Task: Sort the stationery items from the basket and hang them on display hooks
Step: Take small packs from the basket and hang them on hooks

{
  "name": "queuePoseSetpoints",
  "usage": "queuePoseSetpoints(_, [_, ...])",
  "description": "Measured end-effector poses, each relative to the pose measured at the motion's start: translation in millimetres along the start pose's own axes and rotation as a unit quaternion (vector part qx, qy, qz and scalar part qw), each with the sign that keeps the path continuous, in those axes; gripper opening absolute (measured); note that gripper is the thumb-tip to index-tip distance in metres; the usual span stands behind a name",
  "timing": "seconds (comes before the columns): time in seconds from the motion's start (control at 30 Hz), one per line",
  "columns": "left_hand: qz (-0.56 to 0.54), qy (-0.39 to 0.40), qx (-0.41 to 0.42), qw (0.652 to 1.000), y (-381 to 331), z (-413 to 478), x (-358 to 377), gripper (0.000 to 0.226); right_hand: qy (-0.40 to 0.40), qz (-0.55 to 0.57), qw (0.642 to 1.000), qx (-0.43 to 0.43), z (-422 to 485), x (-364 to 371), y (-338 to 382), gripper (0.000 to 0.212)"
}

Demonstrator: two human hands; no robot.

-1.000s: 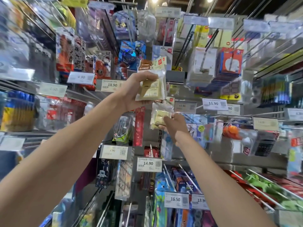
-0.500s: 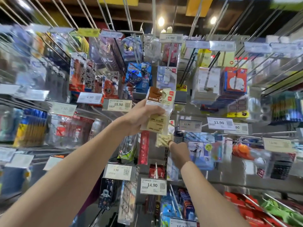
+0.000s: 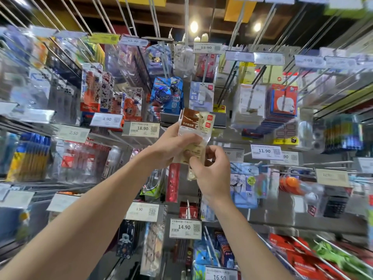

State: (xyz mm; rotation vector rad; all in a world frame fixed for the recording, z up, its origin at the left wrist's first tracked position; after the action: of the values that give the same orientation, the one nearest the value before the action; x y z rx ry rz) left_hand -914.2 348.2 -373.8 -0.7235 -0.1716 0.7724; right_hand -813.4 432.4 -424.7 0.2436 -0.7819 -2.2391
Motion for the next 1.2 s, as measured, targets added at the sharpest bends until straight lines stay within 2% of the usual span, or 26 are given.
queuePoseSetpoints(0.07, [0.009,0.005,0.014,1.000,-3,-1,3,0.013,0.016,0.034,0.999,0.023,2,1,-3,0.026])
queuePoseSetpoints(0.1, [0.003,0.011,0.015,1.000,-5,-2,4,0.023,0.022,0.051,0.998,0.036,2,2,-5,0.024])
queuePoseSetpoints(0.2, [-0.042,0.021,-0.038,0.998,0,-5,8,0.079,0.036,0.121,0.988,0.092,1,4,-14,0.024])
queuePoseSetpoints(0.23, [-0.045,0.018,-0.051,0.998,1,-5,8,0.084,0.042,0.149,0.982,0.108,1,4,-17,0.024])
queuePoseSetpoints(0.33, [-0.016,0.024,-0.013,1.000,-5,-5,7,0.054,0.079,0.226,0.962,0.132,1,4,-24,0.028])
queuePoseSetpoints(0.4, [-0.009,0.019,-0.006,1.000,-5,-5,6,0.052,0.087,0.264,0.949,0.149,-1,-2,-33,0.030])
queuePoseSetpoints(0.5, [-0.022,-0.059,-0.060,0.996,-1,-7,-8,0.047,0.012,0.276,0.944,0.178,-2,-27,-56,0.032])
queuePoseSetpoints(0.6, [-0.062,-0.088,-0.093,0.990,2,-8,-11,0.041,-0.050,0.238,0.951,0.194,-3,-49,-77,0.031])
queuePoseSetpoints(0.73, [-0.109,-0.084,-0.110,0.984,3,-9,-9,0.043,-0.020,0.151,0.975,0.160,-1,-46,-79,0.029])
queuePoseSetpoints(0.9, [-0.098,-0.103,-0.118,0.983,4,-10,-10,0.039,0.021,0.110,0.986,0.125,5,-27,-59,0.028])
queuePoseSetpoints(1.2, [-0.093,-0.091,-0.120,0.984,8,-7,-8,0.043,-0.008,0.108,0.982,0.157,29,-15,-79,0.035])
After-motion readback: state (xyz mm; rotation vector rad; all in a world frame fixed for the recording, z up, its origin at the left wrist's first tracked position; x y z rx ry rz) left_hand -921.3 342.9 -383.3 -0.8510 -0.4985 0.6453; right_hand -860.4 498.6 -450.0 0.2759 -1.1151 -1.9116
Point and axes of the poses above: each hand's wrist, its own z-axis towards the middle knuckle, its own x-axis out of the palm, y = z × x, the point moved 9 cm from there along z, towards the middle knuckle, and after that the axes turned 7 degrees about x, right-handed, at the moved point
